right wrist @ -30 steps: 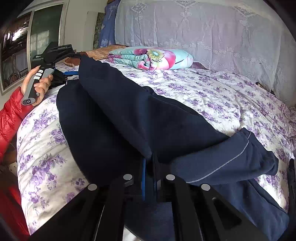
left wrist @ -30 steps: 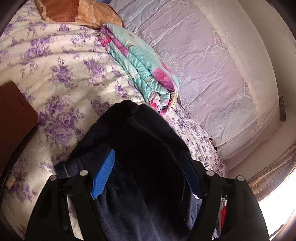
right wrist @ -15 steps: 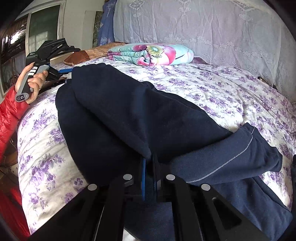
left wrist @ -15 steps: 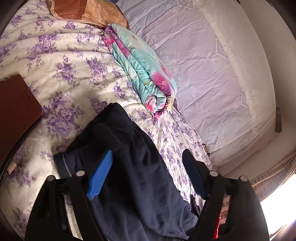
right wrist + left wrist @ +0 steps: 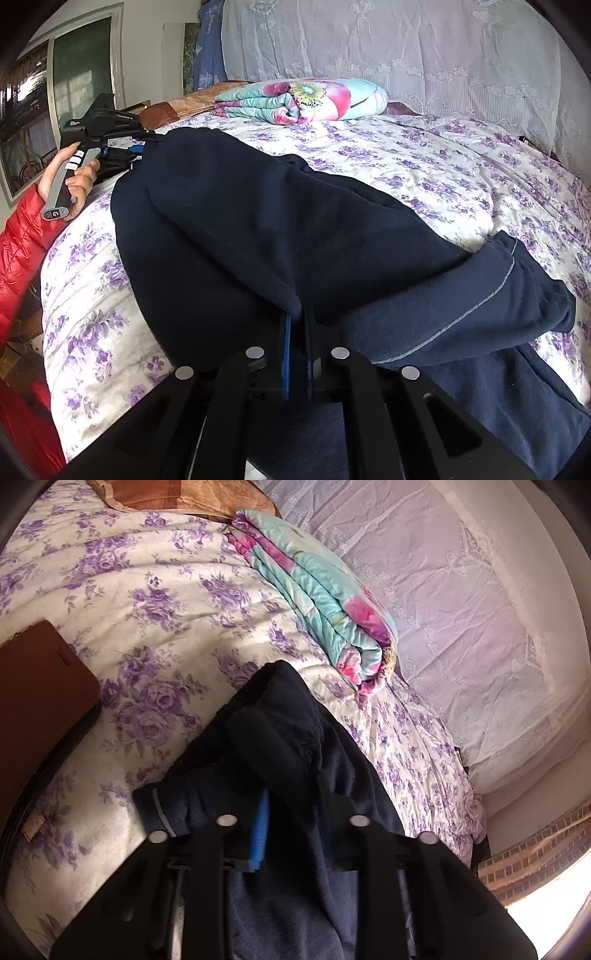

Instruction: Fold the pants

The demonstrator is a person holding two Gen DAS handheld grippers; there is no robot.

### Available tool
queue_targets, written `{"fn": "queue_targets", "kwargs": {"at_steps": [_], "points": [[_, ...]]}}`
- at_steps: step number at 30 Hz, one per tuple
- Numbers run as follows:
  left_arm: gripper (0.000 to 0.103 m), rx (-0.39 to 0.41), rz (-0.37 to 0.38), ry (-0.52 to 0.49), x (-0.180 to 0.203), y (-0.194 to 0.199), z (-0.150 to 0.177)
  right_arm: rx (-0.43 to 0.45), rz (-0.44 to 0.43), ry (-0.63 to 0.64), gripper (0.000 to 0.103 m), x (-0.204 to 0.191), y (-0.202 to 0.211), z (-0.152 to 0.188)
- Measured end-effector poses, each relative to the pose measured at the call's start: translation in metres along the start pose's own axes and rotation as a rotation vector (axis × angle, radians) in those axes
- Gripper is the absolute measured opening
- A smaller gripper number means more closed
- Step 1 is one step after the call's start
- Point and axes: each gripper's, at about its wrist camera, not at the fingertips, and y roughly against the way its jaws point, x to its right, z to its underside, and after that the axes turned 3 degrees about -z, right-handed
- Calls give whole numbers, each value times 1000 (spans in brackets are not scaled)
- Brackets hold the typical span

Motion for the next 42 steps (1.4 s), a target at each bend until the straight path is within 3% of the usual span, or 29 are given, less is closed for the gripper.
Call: {"fn": "queue_targets", "kwargs": {"at_steps": [8, 11, 14, 18, 20, 23, 25, 29, 32, 34, 36, 38, 39, 41, 42], "points": [[15, 35, 41, -130, 25, 56, 2, 98, 33, 37, 6, -17, 57, -3], [15, -21, 16, -173, 18, 56, 9, 43, 1, 56, 6, -25, 63, 8], [15, -120, -97, -176, -9, 25, 23, -41, 14, 96, 7, -37, 43, 27], [17, -129, -39, -97, -34, 28, 30, -46, 42, 97, 7, -44, 36, 36], [24, -95, -69, -78, -33, 46, 29, -47, 19, 67, 7, -39, 36, 37], [35, 42, -168, -136, -18, 85, 32, -54, 14, 63, 7, -39, 31, 40], [38, 76, -145, -182, 0, 99, 35, -58, 9, 60, 9, -38, 30, 41], [58, 7, -34, -329, 54, 71, 43, -69, -11, 44, 9, -35, 29, 40], [64, -48, -40, -402, 73, 24, 55, -83, -42, 25, 10, -30, 32, 34], [64, -109, -74, -384, 62, -9, 64, -66, -78, 9, 13, -25, 44, 24], [64, -60, -56, -397, 50, -12, 73, -17, -109, 0, 14, -20, 60, 9], [76, -43, -12, -400, 49, 0, 74, 22, -154, -25, 14, -13, 69, -9], [86, -44, 20, -389, 48, 2, 74, 34, -186, -40, 15, -10, 70, -20], [87, -58, 38, -368, 46, 1, 73, 13, -259, -56, 31, -6, 67, -38], [87, -59, 36, -371, 47, 0, 74, -11, -296, -50, 50, -6, 65, -42]]}}
